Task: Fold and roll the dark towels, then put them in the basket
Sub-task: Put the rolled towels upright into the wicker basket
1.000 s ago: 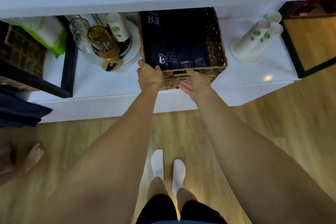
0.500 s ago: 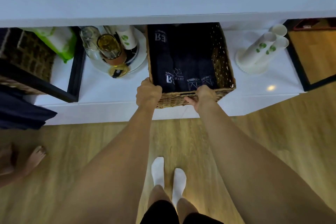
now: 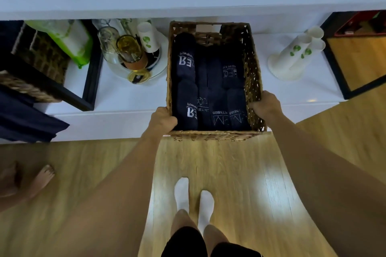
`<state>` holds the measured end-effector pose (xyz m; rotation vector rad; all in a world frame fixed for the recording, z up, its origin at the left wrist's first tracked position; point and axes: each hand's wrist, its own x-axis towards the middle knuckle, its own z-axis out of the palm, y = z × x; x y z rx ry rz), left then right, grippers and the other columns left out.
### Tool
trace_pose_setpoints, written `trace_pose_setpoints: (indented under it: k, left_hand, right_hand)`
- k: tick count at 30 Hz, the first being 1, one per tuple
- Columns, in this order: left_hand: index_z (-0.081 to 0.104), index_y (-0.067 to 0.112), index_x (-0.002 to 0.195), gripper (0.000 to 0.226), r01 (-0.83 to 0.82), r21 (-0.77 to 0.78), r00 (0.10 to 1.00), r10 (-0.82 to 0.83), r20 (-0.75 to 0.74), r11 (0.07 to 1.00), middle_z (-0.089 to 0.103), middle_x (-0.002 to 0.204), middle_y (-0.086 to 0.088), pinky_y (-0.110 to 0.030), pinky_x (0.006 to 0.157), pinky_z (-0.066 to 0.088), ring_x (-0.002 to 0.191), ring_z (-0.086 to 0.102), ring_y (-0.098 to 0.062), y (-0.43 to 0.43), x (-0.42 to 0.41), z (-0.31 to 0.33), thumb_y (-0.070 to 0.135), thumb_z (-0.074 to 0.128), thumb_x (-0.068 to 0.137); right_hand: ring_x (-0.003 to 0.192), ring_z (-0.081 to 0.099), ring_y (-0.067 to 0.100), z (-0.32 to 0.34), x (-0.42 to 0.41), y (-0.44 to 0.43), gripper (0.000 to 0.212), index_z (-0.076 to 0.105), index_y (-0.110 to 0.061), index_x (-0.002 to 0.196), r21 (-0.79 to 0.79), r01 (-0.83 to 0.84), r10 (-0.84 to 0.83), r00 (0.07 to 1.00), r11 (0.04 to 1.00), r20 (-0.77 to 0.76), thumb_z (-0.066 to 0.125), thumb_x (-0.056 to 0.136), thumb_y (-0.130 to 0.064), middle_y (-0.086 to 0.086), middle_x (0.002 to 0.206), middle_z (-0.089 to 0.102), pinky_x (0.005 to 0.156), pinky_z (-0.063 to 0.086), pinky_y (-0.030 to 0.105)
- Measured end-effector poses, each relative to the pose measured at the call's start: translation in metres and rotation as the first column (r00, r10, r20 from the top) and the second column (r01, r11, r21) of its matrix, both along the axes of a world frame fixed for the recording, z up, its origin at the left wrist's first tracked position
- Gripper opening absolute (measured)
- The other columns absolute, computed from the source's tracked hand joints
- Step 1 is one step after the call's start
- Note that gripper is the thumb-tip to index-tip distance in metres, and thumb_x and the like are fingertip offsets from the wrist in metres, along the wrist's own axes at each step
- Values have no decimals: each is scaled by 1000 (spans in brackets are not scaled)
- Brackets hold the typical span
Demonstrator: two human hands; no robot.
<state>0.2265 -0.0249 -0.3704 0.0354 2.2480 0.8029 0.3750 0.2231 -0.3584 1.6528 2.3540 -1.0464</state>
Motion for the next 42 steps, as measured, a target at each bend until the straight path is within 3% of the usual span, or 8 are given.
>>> trace_pose_setpoints:
  k: [7,13,18,22,28,33,37,42]
  left_hand:
    - [55,2,111,22,2,-55,917,-24,-399,998,62,109,-21,-38,77,43,101,58,-41,21,-10,12,4,51,89]
    - [46,7,96,15,96,-110,904,-133,-407,989,59,102,-18,-41,75,47,92,57,-39,-14,18,30,6,52,83]
    - [50,10,76,2,66,-49,941,-79,-330,997,61,92,-15,-33,64,41,81,56,-32,-52,36,79,10,52,75]
    - [55,8,79,14,38,52,952,-21,-305,998,64,92,-17,-32,66,46,85,60,-34,-87,53,126,19,57,71]
    - [37,14,53,36,45,267,909,71,-411,963,41,54,-4,-31,58,32,57,41,-26,-146,81,201,21,58,82]
    - [39,14,59,27,72,358,888,103,-449,931,27,48,0,-26,46,20,45,25,-18,-202,91,275,13,58,77]
    - [44,13,62,18,112,348,842,97,-531,931,34,57,-8,-30,53,25,53,33,-18,-242,92,326,17,57,75]
    - [56,15,68,12,96,329,756,146,-638,940,48,65,-10,-33,59,35,61,45,-19,-259,56,386,24,57,75]
  right_hand:
    - [84,52,27,-11,3,-17,15,56,-5,101,167,36,-14,992,985,-128,43,95,-9,8,93,57,71,38,32]
    - [88,62,29,20,52,-43,19,63,-6,103,50,-8,18,980,999,-200,47,94,-9,12,97,68,84,53,40]
    - [82,63,35,89,77,-66,13,65,0,87,41,-101,106,977,994,-185,53,86,-5,16,83,68,73,50,37]
    - [80,61,33,138,98,-100,13,65,0,81,93,-145,161,967,985,-200,53,84,-5,13,79,65,62,42,32]
    - [80,61,29,214,127,-146,10,67,-8,79,148,-156,188,955,977,-230,60,86,-9,10,80,67,64,41,31]
    - [79,65,29,267,145,-193,10,70,-1,81,116,-222,243,946,968,-217,63,87,-7,14,84,71,74,48,33]
    - [72,64,24,317,139,-227,9,71,-4,86,147,-249,281,920,957,-272,65,87,-10,12,84,72,63,44,30]
    - [84,67,29,375,95,-236,7,73,-8,87,194,-238,297,873,952,-387,67,86,-12,11,87,72,89,51,39]
